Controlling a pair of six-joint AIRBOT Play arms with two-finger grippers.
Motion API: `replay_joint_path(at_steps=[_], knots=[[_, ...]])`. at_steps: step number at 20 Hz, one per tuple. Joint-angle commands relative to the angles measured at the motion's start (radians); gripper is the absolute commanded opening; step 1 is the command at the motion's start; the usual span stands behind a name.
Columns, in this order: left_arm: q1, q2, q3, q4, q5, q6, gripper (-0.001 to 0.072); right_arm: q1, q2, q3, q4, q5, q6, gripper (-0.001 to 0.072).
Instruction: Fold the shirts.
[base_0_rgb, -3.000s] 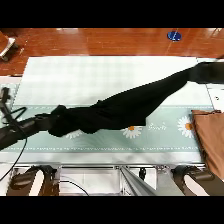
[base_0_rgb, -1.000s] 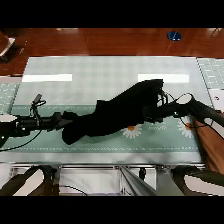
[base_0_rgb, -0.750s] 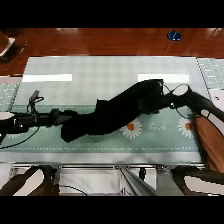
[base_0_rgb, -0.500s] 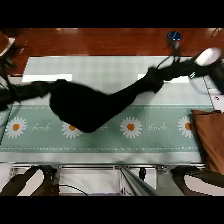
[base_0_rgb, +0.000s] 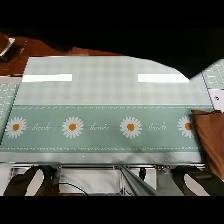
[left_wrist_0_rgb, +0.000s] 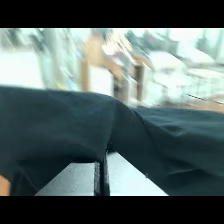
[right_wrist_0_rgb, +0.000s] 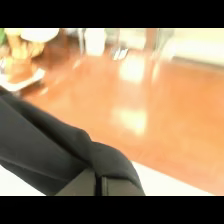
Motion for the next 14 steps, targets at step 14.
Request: replay_joint_path(at_steps=[14], knots=[[0.0,0.162,-0.419,0.38,-0.476,-0.301,0.0016,-0.002,0.317,-0.755,0.087,0.082,0.048,0.0025]])
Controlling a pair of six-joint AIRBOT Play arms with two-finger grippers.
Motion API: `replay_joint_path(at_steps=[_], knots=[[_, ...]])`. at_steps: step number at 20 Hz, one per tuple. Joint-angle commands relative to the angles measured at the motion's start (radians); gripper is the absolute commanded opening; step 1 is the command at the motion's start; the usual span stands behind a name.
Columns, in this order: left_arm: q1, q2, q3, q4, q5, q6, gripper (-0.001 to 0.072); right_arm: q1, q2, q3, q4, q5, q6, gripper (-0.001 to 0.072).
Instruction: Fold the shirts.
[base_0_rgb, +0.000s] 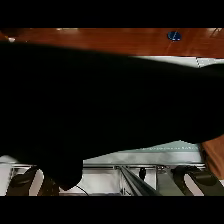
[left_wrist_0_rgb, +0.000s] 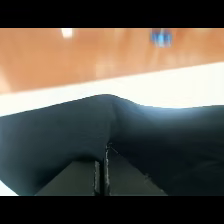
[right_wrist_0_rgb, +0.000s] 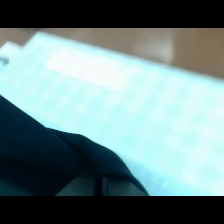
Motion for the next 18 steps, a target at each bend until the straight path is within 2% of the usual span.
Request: replay_joint_path(at_steps=[1,4,6,8,12,15,16,17,18], knots=[[0.0,-0.025,-0.276,-0.028,0.031,-0.019,0.0016,0.0,-0.011,-0.271,0.034,-0.123,-0.023,0.0025],[-0.006,-0.088,-0.513,-0.079,0.257,0.014,0.0017,0.0,-0.138,-0.425,0.037,-0.252,-0.06,0.0025],[-0.033,-0.17,-0.624,-0.079,0.421,0.078,0.0016,-0.001,-0.284,-0.446,0.035,-0.348,-0.095,0.0025],[-0.071,-0.283,-0.65,-0.08,0.494,0.078,0.0017,-0.023,-0.445,-0.43,0.062,-0.463,-0.106,0.0025],[-0.165,-0.474,-0.637,-0.154,0.749,0.077,0.0017,-0.089,-0.778,-0.24,0.219,-0.534,-0.154,0.0025],[-0.221,-0.583,-0.599,-0.193,0.833,0.076,0.0017,-0.105,-0.982,-0.06,0.286,-0.534,-0.145,0.0027],[-0.235,-0.614,-0.585,-0.203,0.834,0.076,0.0034,-0.107,-1.029,-0.02,0.313,-0.541,-0.137,0.0085],[-0.246,-0.638,-0.576,-0.209,0.833,0.076,0.0152,-0.108,-1.068,0.013,0.332,-0.55,-0.131,0.0297],[-0.257,-0.655,-0.57,-0.209,0.829,0.076,0.0449,-0.108,-1.094,0.043,0.331,-0.548,-0.13,0.0413]])
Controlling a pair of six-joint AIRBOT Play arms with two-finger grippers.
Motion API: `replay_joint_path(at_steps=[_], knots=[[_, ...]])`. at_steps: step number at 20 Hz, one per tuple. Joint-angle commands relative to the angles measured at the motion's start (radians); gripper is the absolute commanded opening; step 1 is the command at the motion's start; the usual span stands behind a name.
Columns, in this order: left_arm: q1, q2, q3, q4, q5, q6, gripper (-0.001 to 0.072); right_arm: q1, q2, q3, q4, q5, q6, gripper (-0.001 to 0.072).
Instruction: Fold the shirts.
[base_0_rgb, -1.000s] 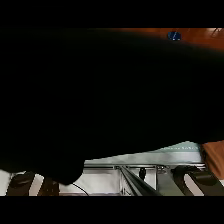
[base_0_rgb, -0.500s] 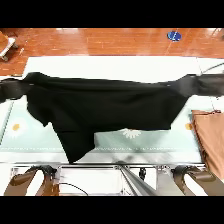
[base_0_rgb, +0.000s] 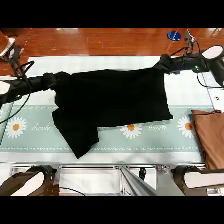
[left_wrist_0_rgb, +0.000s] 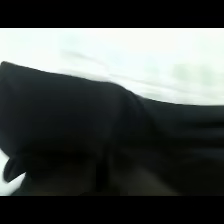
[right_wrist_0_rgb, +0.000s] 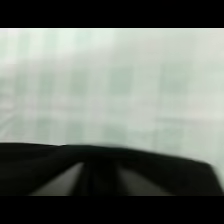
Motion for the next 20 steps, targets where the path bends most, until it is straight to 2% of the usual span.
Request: replay_joint_path(at_steps=[1,2,5,7,9,11,13,15,17,20], knots=[[-0.039,-0.087,0.026,-0.034,0.022,0.0,0.0504,-0.016,-0.144,0.134,0.061,-0.002,0.008,0.0412],[-0.021,-0.087,0.037,-0.023,-0.034,0.004,0.0504,-0.035,-0.141,0.151,0.049,0.019,0.002,0.0412],[0.124,-0.085,0.103,0.168,-0.387,0.002,0.0503,-0.157,-0.085,0.203,-0.037,0.217,-0.062,0.0412],[0.251,-0.079,0.086,0.21,-0.571,0.003,0.0503,-0.238,-0.023,0.187,-0.102,0.347,-0.123,0.0412],[0.368,-0.061,0.02,0.209,-0.673,0.002,0.0503,-0.299,0.065,0.068,-0.161,0.375,-0.132,0.0412],[0.462,-0.043,-0.077,0.209,-0.761,0.003,0.0503,-0.316,0.183,-0.169,-0.175,0.34,-0.099,0.0412],[0.527,-0.041,-0.179,0.181,-0.79,0.003,0.0503,-0.311,0.309,-0.436,-0.136,0.246,-0.096,0.0412],[0.543,-0.041,-0.271,0.119,-0.753,0.004,0.0503,-0.312,0.402,-0.632,-0.063,0.152,-0.109,0.0411],[0.529,-0.042,-0.337,0.091,-0.684,0.009,0.0503,-0.312,0.454,-0.731,-0.019,0.124,-0.119,0.0411],[0.498,-0.045,-0.386,-0.005,-0.583,0.075,0.0502,-0.312,0.474,-0.755,-0.007,0.135,-0.119,0.0412]])
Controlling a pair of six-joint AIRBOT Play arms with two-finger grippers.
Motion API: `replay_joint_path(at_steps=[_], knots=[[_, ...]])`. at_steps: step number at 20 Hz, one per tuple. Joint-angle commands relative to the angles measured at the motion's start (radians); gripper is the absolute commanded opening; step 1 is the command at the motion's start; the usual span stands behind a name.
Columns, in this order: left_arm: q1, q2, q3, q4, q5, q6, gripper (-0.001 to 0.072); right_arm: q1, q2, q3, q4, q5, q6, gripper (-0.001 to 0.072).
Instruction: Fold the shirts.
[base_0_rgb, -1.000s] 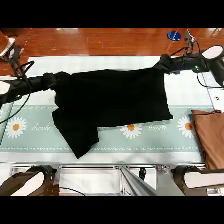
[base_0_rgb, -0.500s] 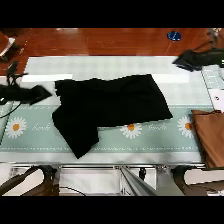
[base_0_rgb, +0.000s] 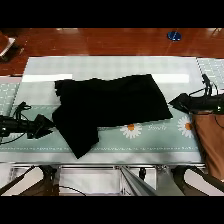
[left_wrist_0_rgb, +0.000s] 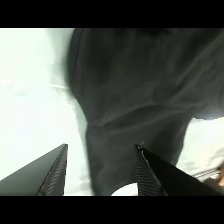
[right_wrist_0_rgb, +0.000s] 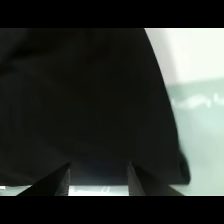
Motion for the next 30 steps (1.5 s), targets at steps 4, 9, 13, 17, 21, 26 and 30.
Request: replay_joint_path(at_steps=[4,9,13,17,21,26,30], knots=[[-0.098,-0.001,-0.08,-0.109,0.227,0.05,0.05,-0.003,0.048,-0.088,0.061,-0.046,-0.004,0.0411],[-0.179,-0.001,-0.079,-0.116,0.327,0.027,0.0021,-0.108,0.048,-0.085,0.043,-0.137,0.032,0.0411],[-0.183,-0.001,-0.077,-0.116,0.322,0.028,0.0017,-0.227,0.036,-0.088,-0.132,-0.097,0.148,0.0411],[-0.185,-0.001,-0.077,-0.116,0.321,0.027,0.0017,-0.152,-0.085,-0.088,-0.111,-0.028,0.123,0.0411],[-0.185,-0.001,-0.077,-0.116,0.321,0.028,0.0017,-0.055,-0.188,-0.078,0.0,-0.097,0.099,0.0411],[-0.185,-0.001,-0.077,-0.121,0.322,0.028,0.0017,0.069,-0.288,0.048,0.033,-0.122,0.112,0.0356],[-0.185,0.027,0.006,-0.287,0.306,0.109,0.0017,0.156,-0.303,0.229,0.038,-0.03,0.064,0.0025]])
